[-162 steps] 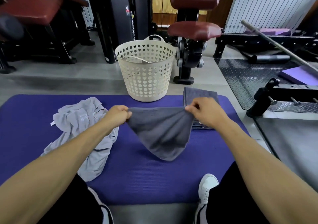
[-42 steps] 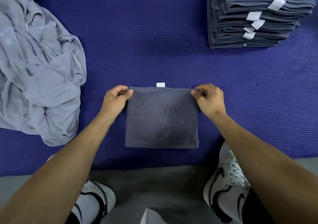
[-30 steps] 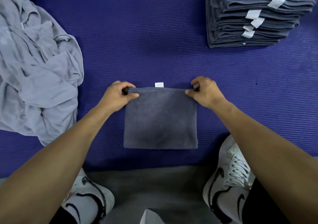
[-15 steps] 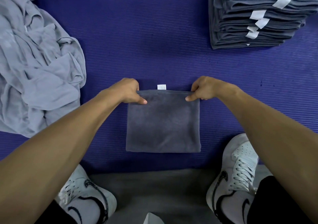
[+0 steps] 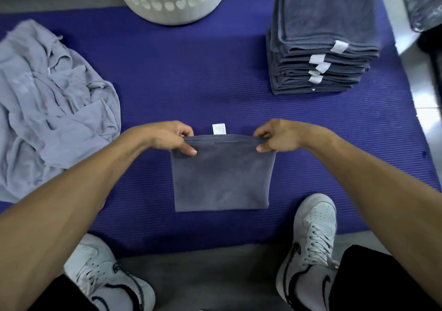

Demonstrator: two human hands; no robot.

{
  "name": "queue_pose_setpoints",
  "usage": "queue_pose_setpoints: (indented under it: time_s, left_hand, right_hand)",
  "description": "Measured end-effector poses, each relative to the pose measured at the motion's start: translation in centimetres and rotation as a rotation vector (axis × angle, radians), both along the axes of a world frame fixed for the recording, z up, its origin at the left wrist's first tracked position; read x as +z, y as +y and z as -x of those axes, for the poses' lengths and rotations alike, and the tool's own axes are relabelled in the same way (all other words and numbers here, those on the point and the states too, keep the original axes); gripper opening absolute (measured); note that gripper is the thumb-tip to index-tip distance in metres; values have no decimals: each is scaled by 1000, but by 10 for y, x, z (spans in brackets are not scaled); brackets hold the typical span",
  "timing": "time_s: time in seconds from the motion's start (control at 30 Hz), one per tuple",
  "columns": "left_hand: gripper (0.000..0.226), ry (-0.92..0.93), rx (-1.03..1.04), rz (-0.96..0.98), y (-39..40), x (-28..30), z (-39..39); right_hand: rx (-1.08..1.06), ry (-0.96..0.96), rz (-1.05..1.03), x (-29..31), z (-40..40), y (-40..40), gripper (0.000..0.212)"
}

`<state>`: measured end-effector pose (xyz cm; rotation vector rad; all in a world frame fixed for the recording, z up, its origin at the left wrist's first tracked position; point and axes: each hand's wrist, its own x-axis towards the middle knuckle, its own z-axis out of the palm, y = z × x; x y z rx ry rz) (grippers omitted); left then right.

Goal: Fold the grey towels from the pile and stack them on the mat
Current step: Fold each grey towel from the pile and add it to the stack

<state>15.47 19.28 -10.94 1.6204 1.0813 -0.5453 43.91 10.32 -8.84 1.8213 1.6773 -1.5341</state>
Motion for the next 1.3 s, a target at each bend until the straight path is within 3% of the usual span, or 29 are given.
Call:
queue_pose_setpoints:
  time_s: [0.2,0.33,0.57,0.73,0.83,0.93,1.03,1.13,1.23,1.3]
  left_hand:
    - [13,-141,24,-90,-23,57,-15]
    - [9,-234,18,-185,-38,114,-35]
    - [6,-199,5,-450,-28,182,-97]
    - [17,-235,95,-724,18,219,-162]
    - [27,-317,134,-897,53,250,-195]
    - [26,-399,171,-1042,83,270,-223]
    - [29,-470,232,-1185,105,258,-252]
    - [35,-469,269,-1293,109,204,-279]
    - [40,-215,18,-1178,85,114,-290]
    - [43,-104,-156,-1093,60,60,-285]
  right_hand:
    - [107,-110,-116,72,-15,-20,15]
    - [60,-135,-237,124,-37,-40,3]
    - [-84,-131,-299,177,-96,-39,11]
    - [-188,-277,-552,205,-141,4,25]
    - [-228,-322,-755,234,-166,34,12]
    - [-299,-315,-969,256,-193,63,21]
    - [-340,-368,-1136,248,-219,88,23]
    - [-363,-405,-1222,197,-237,97,23]
    - [-277,-418,-985,104,-244,76,30]
    - [-127,-422,-724,42,-240,56,57]
